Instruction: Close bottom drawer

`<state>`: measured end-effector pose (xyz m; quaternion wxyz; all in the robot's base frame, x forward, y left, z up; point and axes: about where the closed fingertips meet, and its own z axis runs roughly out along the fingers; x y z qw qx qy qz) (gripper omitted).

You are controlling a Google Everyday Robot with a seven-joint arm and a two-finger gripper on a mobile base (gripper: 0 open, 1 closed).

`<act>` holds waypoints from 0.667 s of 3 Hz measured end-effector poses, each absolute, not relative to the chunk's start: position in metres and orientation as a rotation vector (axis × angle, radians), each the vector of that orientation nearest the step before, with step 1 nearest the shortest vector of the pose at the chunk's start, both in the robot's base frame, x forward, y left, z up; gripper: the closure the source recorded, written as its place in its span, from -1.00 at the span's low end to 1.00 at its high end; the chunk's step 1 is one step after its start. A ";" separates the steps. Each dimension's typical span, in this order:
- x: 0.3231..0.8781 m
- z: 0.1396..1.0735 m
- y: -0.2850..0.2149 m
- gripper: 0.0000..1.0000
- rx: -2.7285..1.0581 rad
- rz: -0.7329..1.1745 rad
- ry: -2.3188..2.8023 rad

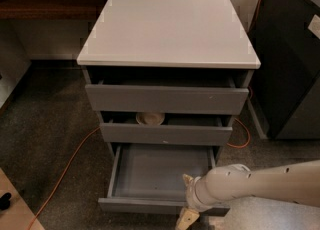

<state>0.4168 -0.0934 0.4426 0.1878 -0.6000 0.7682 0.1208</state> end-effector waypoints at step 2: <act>0.413 0.419 -0.090 -1.00 -1.686 0.374 2.177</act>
Offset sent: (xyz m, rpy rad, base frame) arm -0.0088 0.0089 -0.0652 0.0262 0.0724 -0.0070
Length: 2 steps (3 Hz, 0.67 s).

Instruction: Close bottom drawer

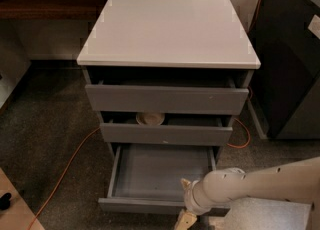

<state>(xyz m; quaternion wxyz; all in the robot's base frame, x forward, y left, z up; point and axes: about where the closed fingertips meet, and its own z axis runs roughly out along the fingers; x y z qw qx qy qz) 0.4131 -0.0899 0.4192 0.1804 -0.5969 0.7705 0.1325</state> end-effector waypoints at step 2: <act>0.406 0.356 -0.091 -0.30 -1.649 0.476 2.221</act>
Offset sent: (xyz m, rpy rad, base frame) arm -0.0098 -0.0054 -0.1063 0.0692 0.1067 -0.0419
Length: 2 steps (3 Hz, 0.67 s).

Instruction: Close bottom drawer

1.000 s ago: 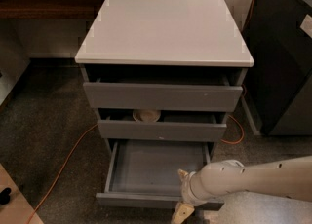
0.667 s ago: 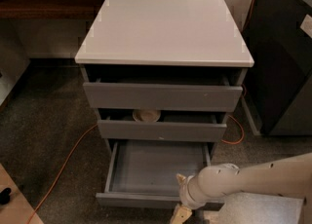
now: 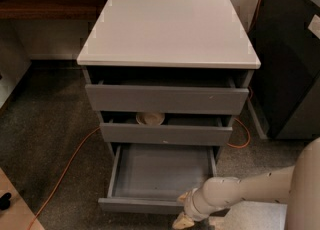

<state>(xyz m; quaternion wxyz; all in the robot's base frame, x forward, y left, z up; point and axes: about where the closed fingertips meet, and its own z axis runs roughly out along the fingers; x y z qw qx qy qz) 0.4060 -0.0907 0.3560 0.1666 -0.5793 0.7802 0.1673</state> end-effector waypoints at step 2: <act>0.411 0.284 -0.100 0.63 -1.697 0.494 2.197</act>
Offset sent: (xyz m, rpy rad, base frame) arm 0.0129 -0.0190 -0.1209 -0.0219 -0.0044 0.0661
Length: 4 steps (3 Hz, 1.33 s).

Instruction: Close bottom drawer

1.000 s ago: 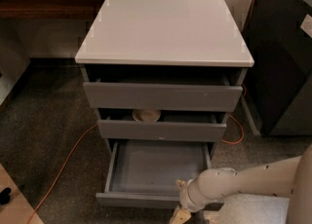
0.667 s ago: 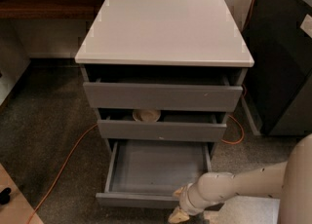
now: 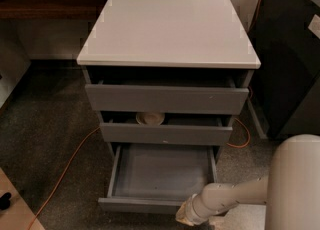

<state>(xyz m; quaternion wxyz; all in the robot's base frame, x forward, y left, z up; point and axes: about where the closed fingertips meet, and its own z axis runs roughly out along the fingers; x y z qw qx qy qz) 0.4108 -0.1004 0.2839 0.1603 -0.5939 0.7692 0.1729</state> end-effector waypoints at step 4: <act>0.444 0.174 -0.122 1.00 -1.716 0.388 2.190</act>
Offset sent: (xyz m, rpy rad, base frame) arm 0.0253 -0.0250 -0.1050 -0.0493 -0.0186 0.0218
